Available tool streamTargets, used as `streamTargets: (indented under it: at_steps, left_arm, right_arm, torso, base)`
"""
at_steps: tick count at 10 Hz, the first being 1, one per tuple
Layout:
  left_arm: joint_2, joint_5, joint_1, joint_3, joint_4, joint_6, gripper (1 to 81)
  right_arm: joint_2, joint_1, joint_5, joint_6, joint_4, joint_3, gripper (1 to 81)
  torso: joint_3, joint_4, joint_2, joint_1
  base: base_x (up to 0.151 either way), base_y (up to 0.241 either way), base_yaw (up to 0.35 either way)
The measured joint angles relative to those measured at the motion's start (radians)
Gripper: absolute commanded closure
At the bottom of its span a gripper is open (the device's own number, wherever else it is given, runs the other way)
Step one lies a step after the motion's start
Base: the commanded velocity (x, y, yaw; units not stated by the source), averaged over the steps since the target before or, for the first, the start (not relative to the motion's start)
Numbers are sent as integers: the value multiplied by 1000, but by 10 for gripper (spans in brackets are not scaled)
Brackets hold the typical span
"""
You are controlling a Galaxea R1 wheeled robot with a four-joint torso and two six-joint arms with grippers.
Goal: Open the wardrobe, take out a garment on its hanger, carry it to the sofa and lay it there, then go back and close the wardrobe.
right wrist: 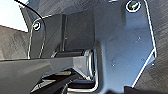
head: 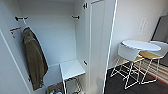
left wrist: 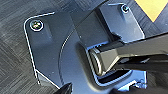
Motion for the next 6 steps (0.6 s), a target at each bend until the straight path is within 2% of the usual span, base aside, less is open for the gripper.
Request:
streamTargets:
  at_steps: [6]
  left_arm:
    - [0, -1, 0, 0, 0, 0, 10]
  right_arm:
    - [0, -1, 1, 0, 0, 0, 10]
  torso:
    - [0, 0, 0, 0]
  base:
    - [0, 0, 333]
